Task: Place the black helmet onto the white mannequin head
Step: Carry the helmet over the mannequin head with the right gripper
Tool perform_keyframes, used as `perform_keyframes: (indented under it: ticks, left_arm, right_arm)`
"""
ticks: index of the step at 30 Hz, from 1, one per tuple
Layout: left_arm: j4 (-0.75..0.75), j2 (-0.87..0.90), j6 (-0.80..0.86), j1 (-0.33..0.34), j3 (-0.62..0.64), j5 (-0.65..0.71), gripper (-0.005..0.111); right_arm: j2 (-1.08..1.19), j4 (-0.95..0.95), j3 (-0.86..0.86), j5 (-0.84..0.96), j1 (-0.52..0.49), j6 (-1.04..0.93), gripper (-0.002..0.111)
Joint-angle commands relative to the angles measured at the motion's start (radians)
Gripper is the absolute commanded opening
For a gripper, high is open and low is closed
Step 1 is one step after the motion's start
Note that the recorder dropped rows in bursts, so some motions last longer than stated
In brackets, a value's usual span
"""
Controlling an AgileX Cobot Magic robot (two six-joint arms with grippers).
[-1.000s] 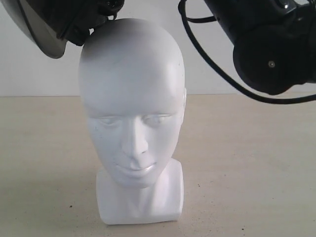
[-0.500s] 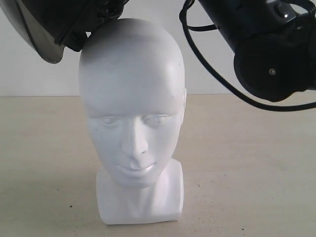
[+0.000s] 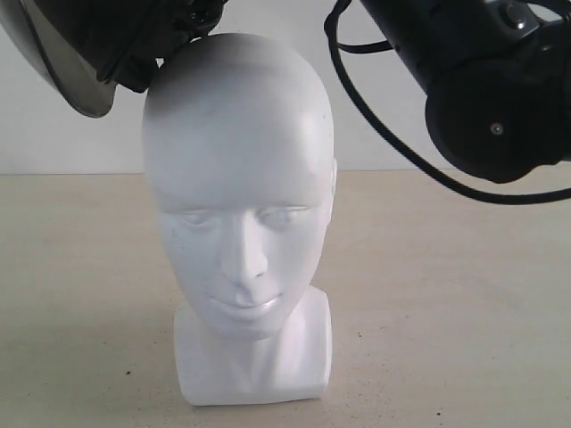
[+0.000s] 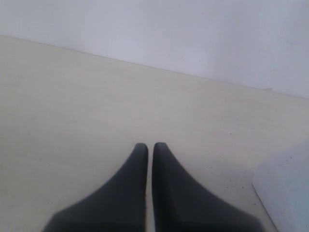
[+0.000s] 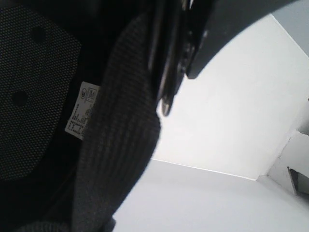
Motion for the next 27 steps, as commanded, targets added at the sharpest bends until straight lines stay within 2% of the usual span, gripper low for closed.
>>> perform_keyframes:
  ticks: [1, 13, 27]
  left_arm:
    - [-0.007, -0.003, 0.003, 0.002, 0.003, -0.002, 0.004]
    - [-0.007, -0.003, 0.003, 0.002, 0.003, -0.002, 0.004]
    - [-0.007, -0.003, 0.003, 0.002, 0.003, -0.002, 0.004]
  right_arm:
    - [-0.033, 0.006, -0.014, -0.091, -0.003, -0.023, 0.0]
    - [-0.056, 0.042, 0.09, -0.091, -0.003, -0.042, 0.0]
    - [-0.068, 0.027, 0.092, -0.091, -0.003, -0.074, 0.0]
